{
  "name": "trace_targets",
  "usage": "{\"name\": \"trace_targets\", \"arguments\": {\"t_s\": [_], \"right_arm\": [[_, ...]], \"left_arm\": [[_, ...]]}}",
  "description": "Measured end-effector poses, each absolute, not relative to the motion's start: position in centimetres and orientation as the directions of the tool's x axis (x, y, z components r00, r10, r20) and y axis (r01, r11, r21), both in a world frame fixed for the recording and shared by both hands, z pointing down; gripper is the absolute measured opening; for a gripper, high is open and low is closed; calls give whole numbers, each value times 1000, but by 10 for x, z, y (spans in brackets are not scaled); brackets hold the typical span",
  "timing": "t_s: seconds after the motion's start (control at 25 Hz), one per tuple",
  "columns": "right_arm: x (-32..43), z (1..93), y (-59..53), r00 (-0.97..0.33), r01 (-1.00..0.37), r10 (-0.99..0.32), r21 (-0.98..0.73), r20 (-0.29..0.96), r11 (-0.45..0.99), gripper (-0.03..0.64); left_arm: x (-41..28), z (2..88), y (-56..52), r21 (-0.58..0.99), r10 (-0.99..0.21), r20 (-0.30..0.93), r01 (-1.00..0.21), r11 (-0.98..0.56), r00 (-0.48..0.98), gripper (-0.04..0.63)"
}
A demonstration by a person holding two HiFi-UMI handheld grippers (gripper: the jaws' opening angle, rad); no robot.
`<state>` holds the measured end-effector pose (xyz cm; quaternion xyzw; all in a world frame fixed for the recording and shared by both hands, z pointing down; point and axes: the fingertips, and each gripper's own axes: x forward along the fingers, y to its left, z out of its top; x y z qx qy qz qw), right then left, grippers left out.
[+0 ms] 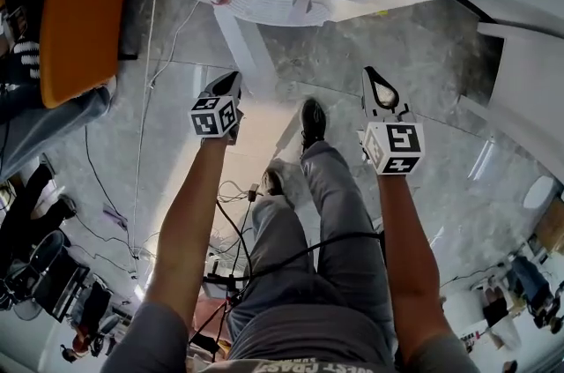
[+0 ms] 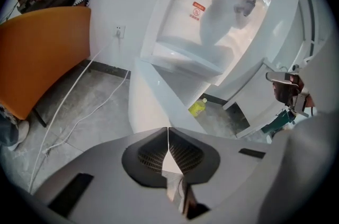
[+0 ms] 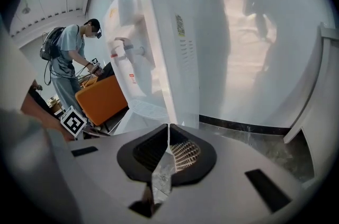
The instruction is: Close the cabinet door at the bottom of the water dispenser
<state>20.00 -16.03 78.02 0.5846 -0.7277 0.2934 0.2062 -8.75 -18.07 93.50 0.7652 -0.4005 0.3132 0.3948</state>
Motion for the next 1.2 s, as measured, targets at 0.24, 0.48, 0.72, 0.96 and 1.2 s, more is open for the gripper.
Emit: {"name": "trace_targets", "arguments": {"t_s": [0.24,0.48,0.72,0.96,1.2], "right_arm": [[220,781,-156,-201,-977,-736,-183,647,106,33],[239,784,-152,-182,-980,-737,-180,651,83,34],[250,787,-149,-170,-981,-739,-181,652,65,33],[263,790,-144,-156,-982,-742,-185,653,44,34],[266,791,-142,-149,-982,-740,-184,655,35,32]], "left_arm": [[-28,938,-192,397,-341,765,-817,-419,547,20],[15,939,-213,402,-335,744,-787,-468,579,20],[46,940,-237,400,-349,725,-776,-488,593,20],[65,940,-256,377,-370,717,-775,-507,591,20],[74,943,-267,332,-390,719,-777,-534,575,18]]}}
